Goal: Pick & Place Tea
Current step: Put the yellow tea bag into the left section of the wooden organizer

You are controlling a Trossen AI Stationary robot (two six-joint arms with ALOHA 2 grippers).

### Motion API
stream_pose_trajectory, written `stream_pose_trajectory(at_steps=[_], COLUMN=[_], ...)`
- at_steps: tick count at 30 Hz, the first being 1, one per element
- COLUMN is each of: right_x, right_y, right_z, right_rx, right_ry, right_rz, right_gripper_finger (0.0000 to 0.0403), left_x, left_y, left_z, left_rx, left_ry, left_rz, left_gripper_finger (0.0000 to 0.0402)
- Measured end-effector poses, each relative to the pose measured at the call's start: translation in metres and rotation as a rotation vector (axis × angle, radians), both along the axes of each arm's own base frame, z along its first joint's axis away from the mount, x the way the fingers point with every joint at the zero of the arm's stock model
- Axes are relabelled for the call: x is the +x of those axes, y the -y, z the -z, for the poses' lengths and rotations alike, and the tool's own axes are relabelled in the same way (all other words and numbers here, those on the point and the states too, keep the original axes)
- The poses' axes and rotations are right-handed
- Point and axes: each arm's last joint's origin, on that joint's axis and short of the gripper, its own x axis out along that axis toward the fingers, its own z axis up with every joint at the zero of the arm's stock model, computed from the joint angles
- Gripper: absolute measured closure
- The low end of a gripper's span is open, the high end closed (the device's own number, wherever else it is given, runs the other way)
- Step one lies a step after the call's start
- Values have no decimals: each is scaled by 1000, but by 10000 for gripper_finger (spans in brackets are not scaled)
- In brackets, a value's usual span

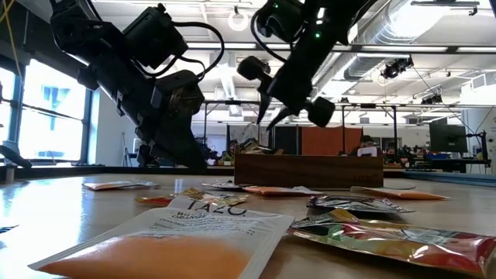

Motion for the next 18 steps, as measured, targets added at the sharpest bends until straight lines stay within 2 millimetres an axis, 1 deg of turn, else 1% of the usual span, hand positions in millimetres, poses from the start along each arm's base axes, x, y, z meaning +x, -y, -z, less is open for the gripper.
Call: stream_pose_trajectory(at_steps=[4, 6, 8, 10, 14, 16, 18], right_x=[3, 0, -6, -14, -27, -29, -30], right_y=[4, 6, 6, 5, 5, 11, 21], right_z=[-6, -9, -13, -17, -23, -24, -23], right_rx=[-13, 48, 179, 349, 743, 883, 987], right_ry=[166, 264, 337, 368, 362, 382, 418], right_rz=[212, 342, 439, 513, 621, 685, 789], right_gripper_finger=[311, 313, 315, 315, 316, 316, 316], left_x=[0, 0, 0, 0, 0, 0, 0], left_y=[0, 0, 0, 0, 0, 0, 0], left_z=[0, 0, 0, 0, 0, 0, 0], left_rx=[0, 0, -1, -1, -7, -7, -7], left_ry=[0, 0, 0, 0, 0, 0, 0], left_rz=[0, 0, 0, 1, 8, 8, 8], left_gripper_finger=[397, 397, 397, 397, 397, 397, 397])
